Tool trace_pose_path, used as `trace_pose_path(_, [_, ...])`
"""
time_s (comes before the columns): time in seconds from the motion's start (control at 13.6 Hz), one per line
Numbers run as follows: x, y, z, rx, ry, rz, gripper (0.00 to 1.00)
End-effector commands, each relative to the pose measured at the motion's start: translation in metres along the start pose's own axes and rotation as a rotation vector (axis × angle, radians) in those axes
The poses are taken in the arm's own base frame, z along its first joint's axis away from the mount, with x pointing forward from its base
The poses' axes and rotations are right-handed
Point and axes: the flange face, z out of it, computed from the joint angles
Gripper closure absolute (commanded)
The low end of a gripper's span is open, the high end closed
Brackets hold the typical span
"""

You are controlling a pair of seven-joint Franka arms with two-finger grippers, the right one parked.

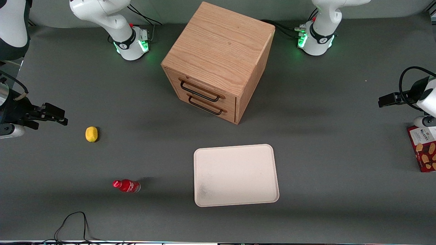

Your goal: Place red cookie box on tray

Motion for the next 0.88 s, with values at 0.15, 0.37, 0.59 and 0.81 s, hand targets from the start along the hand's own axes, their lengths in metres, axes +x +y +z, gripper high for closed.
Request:
trace_pose_path(0.15, [0.005,0.007,-0.005,-0.004,-0.015,-0.007,0.0])
trace_pose_path(0.37, [0.005,0.001,-0.001,-0.007,-0.03,-0.022,0.0])
trace_pose_path(0.59, [0.008,-0.002,0.002,-0.001,-0.039,-0.023,0.0])
trace_pose_path(0.81, [0.008,-0.006,-0.011,0.017,-0.009,-0.03,0.0])
